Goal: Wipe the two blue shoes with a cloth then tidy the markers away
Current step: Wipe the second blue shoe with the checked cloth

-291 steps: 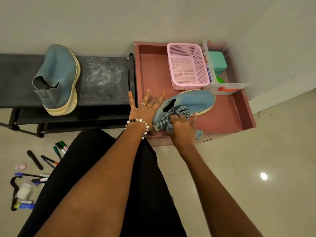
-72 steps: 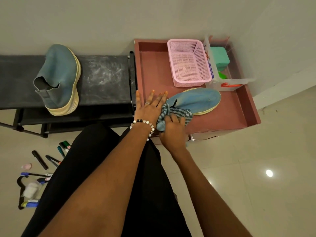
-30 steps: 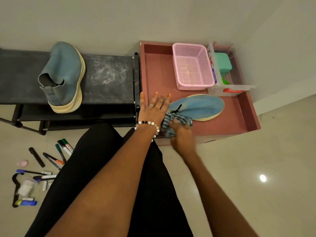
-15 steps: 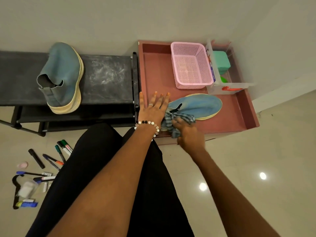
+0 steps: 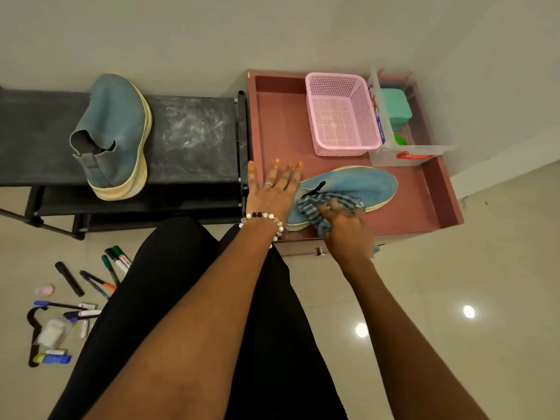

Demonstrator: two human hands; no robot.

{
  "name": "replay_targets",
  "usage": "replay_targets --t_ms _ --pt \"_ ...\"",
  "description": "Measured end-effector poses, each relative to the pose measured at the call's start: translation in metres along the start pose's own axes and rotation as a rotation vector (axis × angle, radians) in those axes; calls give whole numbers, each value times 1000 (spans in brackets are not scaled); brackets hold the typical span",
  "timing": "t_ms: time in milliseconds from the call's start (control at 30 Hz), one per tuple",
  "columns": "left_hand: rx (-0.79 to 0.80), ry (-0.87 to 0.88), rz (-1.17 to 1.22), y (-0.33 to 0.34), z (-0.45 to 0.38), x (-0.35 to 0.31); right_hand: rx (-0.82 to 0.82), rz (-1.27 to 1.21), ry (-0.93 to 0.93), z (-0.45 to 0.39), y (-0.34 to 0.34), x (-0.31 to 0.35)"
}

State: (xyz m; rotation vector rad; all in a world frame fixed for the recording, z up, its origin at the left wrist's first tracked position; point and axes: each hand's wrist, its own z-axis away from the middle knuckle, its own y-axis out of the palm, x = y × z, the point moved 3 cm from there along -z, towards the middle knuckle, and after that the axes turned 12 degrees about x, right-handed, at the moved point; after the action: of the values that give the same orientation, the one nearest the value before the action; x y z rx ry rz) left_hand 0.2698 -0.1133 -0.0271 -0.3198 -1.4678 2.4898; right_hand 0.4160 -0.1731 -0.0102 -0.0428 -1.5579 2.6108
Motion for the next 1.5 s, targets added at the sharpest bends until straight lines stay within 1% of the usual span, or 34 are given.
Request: replay_targets --t_ms 67,100,133,167,233,267,333,400,500,567,633,667,700,767,833,933,1033,1067,1100,1200,1300,1333,1400,1433,1500 --pt "-9 2 2 0 0 0 -28 -37 83 -6 -1 10" --pt "-20 1 0 0 0 0 -49 -59 83 -4 0 20" --pt "-26 3 3 -1 0 0 -78 -76 45 -2 6 29" --pt "-24 6 4 -1 0 -1 -116 -111 -33 3 12 38" --pt "-21 16 -16 -3 3 -2 -136 -276 -227 12 22 44" --pt "-19 21 -23 -4 4 -2 -137 -375 -287 14 22 38" --pt "-16 35 -14 -6 6 -3 -148 -528 -322 18 13 18" --pt "-3 50 5 -8 7 -3 -242 -719 -250 20 -1 -6" --pt "0 99 23 -8 11 -4 -435 -1116 26 25 -20 -32" --pt "-26 140 5 -11 16 -7 -540 -1230 161 31 -27 -39" --pt "-43 149 28 -15 21 -8 -634 -1211 210 29 -28 -39" --pt "-52 141 40 -18 25 -7 -679 -1160 191 27 -29 -35" --pt "-65 129 41 -21 28 -6 -684 -1070 155 22 -28 -30" --pt "-91 106 39 -22 33 -2 -593 -775 80 8 -21 -11" --pt "-91 106 13 -18 40 0 -499 -476 -64 -1 -8 20" --pt "-48 96 -48 -10 46 -1 -402 -215 -277 0 5 51" --pt "3 44 -81 -2 42 0 -297 32 -418 -2 15 28" --pt "15 27 -93 1 39 -1 -259 93 -430 -2 16 15" --pt "28 10 -99 2 36 -1 -233 144 -404 -3 13 4" --pt "115 -32 -43 3 30 -3 -207 201 -231 -7 -2 -6" --pt "164 -35 47 1 24 -2 -155 104 -117 -5 -6 28" --pt "166 -33 59 2 22 -1 -142 72 -120 -1 -3 44" --pt "164 -39 37 2 20 -1 -100 -23 -194 6 8 67" --pt "166 -45 9 1 20 -2 -98 -87 -244 9 10 67" --pt "166 -58 -43 -1 21 -3 -123 -169 -378 13 10 46"
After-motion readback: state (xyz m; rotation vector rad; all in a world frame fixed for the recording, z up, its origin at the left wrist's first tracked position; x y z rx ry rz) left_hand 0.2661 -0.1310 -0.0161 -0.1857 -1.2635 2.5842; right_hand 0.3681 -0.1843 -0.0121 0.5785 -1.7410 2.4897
